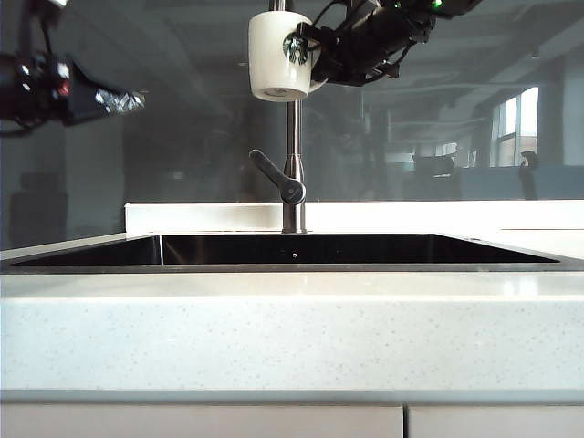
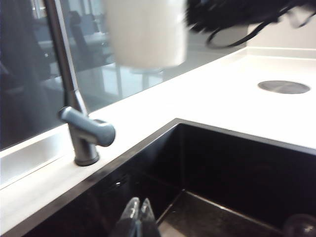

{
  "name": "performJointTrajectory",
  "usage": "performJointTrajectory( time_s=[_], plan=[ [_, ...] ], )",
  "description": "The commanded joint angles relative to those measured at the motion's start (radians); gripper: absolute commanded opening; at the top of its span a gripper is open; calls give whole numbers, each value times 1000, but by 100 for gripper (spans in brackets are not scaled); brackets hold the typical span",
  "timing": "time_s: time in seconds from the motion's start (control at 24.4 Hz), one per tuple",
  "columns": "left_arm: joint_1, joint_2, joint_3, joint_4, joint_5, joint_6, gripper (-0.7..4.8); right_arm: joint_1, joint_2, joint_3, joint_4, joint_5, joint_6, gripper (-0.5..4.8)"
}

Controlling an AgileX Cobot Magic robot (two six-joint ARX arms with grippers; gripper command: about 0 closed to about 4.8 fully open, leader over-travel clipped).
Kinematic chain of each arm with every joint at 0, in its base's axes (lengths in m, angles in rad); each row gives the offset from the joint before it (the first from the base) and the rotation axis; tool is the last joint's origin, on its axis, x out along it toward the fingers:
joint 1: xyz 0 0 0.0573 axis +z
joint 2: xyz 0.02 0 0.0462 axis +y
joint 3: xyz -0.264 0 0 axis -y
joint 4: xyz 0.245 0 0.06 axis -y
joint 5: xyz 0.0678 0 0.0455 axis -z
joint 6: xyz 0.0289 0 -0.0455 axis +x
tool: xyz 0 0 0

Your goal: Pick up the mug next to the sink, go to the faucet to get some water, pour the water into the sink, and finally put the mug back to its place.

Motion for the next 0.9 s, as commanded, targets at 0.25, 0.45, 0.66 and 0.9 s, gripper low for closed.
performJointTrajectory(
  time_s=[0.25,0.45,0.66,0.9],
  plan=[
    [11,288,298,2,-3,18,-5,6,-18,31,30,-42,17,-4],
    [5,521,566,-6,3,-35,-5,6,-19,60,32,-52,24,-4],
    [-33,703,807,-14,4,-83,-5,16,-19,89,31,-65,24,-4],
    [-92,827,981,-60,1,-106,130,18,-21,90,38,-86,50,-4]
  ],
)
